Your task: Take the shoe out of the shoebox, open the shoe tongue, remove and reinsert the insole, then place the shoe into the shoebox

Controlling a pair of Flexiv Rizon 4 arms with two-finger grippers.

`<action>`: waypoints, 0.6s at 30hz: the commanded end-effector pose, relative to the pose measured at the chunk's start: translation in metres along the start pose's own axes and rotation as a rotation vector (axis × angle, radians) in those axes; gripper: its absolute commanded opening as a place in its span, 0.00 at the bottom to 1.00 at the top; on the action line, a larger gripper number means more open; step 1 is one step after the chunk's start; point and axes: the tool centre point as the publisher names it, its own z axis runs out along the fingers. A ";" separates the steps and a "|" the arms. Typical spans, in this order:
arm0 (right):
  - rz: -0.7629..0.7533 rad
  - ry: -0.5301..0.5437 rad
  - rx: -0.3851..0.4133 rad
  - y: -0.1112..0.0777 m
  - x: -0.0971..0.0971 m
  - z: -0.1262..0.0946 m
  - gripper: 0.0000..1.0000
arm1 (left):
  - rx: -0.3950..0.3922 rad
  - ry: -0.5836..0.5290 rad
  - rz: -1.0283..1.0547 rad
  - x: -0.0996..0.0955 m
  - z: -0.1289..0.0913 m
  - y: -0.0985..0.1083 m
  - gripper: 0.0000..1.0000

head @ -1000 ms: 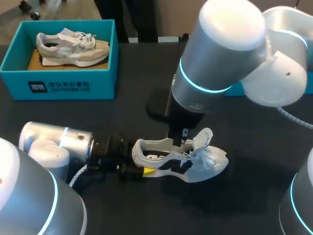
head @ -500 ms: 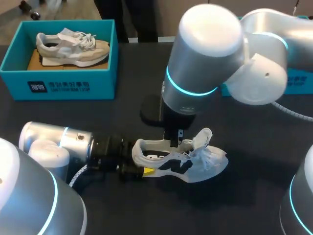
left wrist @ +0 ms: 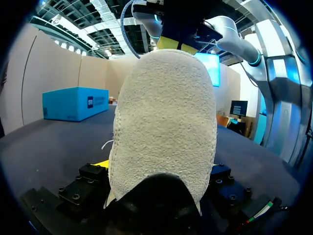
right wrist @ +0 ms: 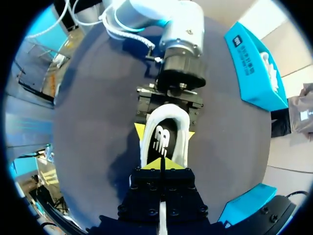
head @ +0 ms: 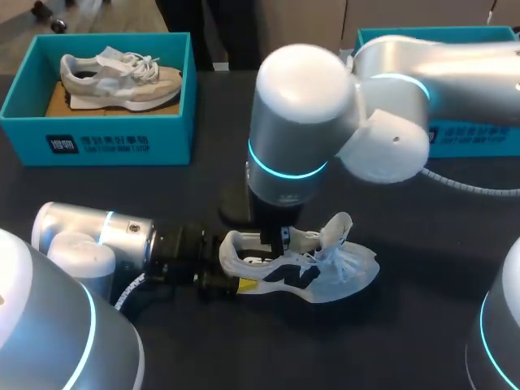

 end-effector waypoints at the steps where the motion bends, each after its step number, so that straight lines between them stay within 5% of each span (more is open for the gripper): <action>1: -0.005 0.012 0.006 0.005 -0.003 0.019 0.00 | -0.001 -0.002 0.000 -0.001 0.002 0.001 0.00; 10: -0.005 0.012 0.006 0.005 -0.003 0.019 0.00 | -0.001 -0.002 0.000 -0.001 0.002 0.001 0.00; 12: -0.026 0.009 0.070 0.012 -0.006 0.029 0.00 | -0.001 -0.002 0.000 -0.001 0.002 0.001 0.00; 18: -0.063 0.009 0.058 0.014 -0.008 0.057 0.00 | -0.001 -0.002 0.000 -0.001 0.002 0.001 0.00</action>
